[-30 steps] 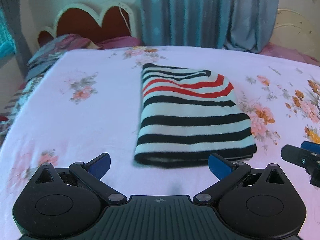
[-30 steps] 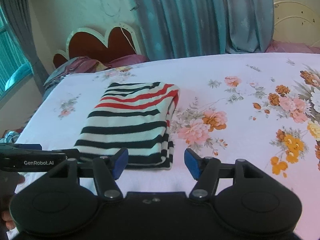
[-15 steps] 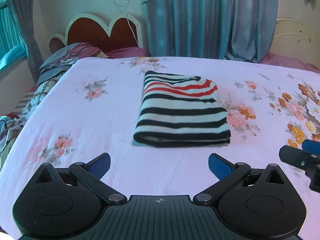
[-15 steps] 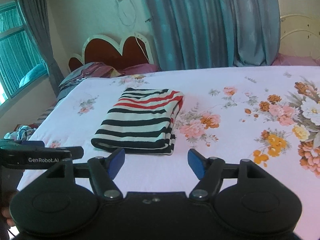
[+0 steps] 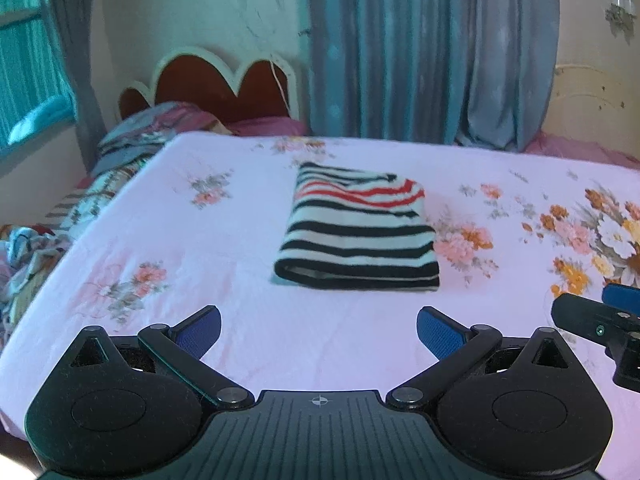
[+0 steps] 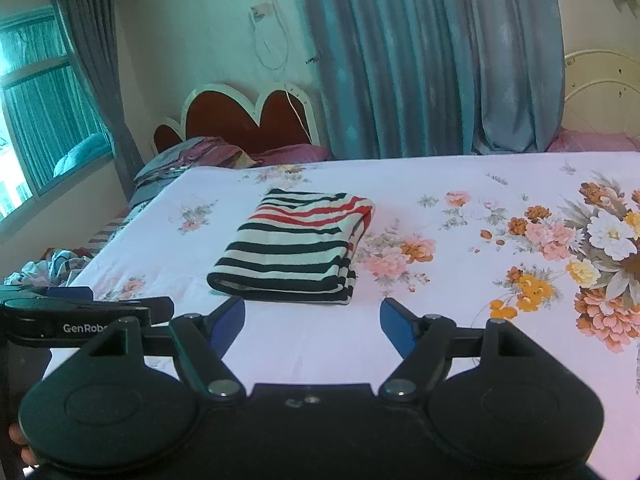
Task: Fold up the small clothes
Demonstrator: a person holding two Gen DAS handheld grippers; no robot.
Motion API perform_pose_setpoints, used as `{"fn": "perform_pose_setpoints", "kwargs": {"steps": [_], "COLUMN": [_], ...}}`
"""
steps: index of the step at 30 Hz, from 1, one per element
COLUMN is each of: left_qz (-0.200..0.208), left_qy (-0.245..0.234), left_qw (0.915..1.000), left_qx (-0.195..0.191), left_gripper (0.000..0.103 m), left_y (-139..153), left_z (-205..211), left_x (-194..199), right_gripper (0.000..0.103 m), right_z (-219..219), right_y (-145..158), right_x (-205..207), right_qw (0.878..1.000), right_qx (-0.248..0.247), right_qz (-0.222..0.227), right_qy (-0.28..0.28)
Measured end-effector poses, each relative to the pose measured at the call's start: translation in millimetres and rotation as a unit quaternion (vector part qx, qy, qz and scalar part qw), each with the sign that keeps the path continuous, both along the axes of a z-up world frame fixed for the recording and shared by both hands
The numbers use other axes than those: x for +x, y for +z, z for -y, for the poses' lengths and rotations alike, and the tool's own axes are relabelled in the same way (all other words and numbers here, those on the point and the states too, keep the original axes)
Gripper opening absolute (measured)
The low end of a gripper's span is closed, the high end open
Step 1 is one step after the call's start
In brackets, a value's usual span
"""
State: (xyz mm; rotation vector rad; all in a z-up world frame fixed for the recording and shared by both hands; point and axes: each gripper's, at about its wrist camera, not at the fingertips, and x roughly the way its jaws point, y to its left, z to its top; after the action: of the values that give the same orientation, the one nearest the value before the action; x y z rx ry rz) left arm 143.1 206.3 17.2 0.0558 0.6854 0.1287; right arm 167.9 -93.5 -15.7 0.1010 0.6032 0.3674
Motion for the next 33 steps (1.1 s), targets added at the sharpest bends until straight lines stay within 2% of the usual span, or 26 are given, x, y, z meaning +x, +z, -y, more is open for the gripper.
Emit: {"fn": "perform_pose_setpoints", "kwargs": {"steps": [4,10,22,27,33], "left_qz": [0.008,-0.005,0.009,0.005,0.001], "left_qy": [0.003,0.011,0.008,0.012,0.01], "left_qw": [0.9999,0.9998,0.9998,0.9999,0.9999], "left_qx": [0.008,-0.017,0.014,-0.005,-0.009], "left_gripper": [0.103,0.103,0.103,0.103,0.103], "left_y": [5.6,8.3,20.2,24.5,23.7], "left_z": [1.6,-3.4,-4.8,-11.1,-14.6], "left_x": [-13.7,-25.3,-44.5,-47.5,-50.4], "right_gripper": [0.075,0.076,0.082,0.087,0.088], "right_z": [1.8,3.9,-4.6,-12.5,-15.1], "right_y": [5.8,12.2,27.0,33.7,35.0], "right_x": [-11.3,-28.1,-43.9,-47.6,-49.0], "right_qw": [1.0,1.0,0.999,0.998,0.998], "right_qx": [0.003,0.003,-0.008,-0.013,-0.012], "right_qz": [0.008,0.016,0.043,0.057,0.059], "right_qy": [0.002,0.0,0.0,-0.001,-0.002]}}
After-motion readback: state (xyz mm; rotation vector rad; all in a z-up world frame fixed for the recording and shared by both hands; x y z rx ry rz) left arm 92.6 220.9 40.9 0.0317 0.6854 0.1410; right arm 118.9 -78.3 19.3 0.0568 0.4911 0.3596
